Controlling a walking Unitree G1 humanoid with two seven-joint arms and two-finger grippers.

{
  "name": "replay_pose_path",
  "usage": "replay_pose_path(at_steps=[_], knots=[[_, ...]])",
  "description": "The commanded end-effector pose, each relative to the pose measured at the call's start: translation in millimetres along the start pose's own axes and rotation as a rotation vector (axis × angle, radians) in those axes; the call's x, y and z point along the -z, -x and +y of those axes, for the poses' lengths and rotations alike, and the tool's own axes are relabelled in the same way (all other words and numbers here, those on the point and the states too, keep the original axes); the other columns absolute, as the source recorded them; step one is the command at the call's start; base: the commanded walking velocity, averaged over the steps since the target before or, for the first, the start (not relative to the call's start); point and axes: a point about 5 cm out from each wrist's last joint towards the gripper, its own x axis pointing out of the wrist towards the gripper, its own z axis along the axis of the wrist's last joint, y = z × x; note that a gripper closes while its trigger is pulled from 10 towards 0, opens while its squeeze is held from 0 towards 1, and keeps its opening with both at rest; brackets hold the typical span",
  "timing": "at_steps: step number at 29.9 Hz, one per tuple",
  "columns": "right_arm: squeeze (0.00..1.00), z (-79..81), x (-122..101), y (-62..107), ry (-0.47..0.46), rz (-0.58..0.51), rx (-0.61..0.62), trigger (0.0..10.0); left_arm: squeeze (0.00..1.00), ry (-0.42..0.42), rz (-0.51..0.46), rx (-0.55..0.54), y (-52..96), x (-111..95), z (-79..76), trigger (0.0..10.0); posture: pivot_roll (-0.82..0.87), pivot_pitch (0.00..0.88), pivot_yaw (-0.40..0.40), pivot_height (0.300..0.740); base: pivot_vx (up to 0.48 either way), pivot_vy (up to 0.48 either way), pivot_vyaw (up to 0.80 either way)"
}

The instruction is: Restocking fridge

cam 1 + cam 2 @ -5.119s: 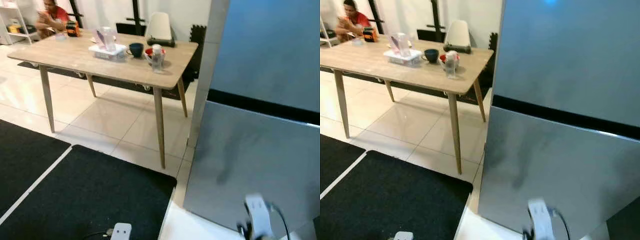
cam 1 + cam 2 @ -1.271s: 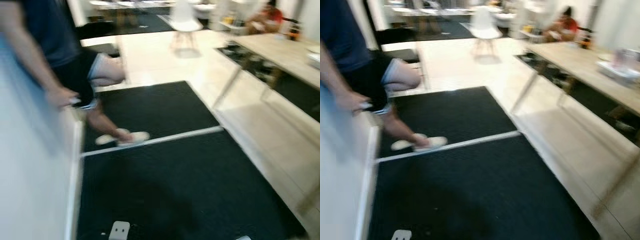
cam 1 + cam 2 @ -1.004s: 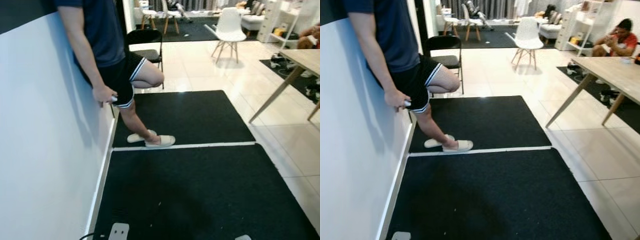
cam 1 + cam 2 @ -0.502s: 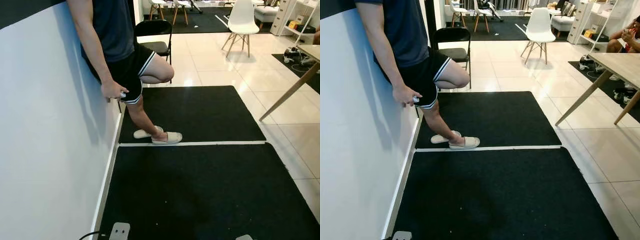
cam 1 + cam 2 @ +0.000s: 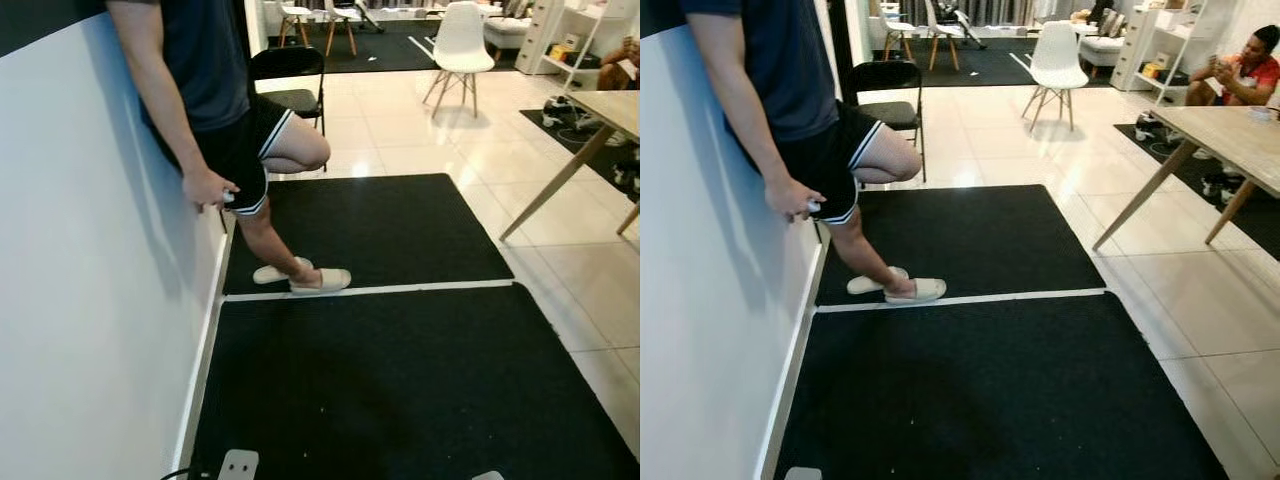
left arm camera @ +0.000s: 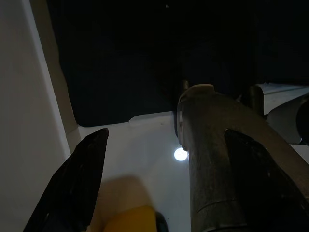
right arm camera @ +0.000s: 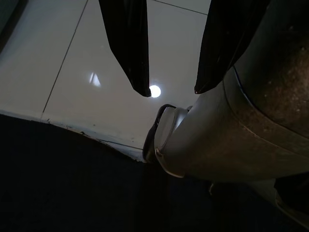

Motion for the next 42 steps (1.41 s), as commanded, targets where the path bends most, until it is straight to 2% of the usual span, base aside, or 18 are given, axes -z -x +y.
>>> replay_pose_path(at_steps=[1, 26, 42], knots=[[0.00, 0.3, 0.1, 0.0, 0.008, 0.002, -0.005, 10.0, 0.00, -0.006, 0.060, 0.023, 1.3, 14.1, -5.3, 10.0, -0.10, 0.000, -0.015, 0.740, 0.326, 0.000, 0.00], [0.00, 1.0, 2.8, -0.5, 0.007, 0.027, 0.010, 10.0, 0.00, -0.002, 0.063, 0.028, 1.2, 14.4, -5.8, 10.0, -0.10, 0.000, -0.015, 0.740, 0.332, 0.000, 0.00], [0.00, 2.4, 8.2, -0.7, 0.031, 0.072, 0.013, 10.0, 0.00, 0.001, 0.060, 0.031, 1.2, 13.9, -6.0, 10.0, -0.10, 0.000, -0.016, 0.740, 0.332, 0.000, -0.75]])
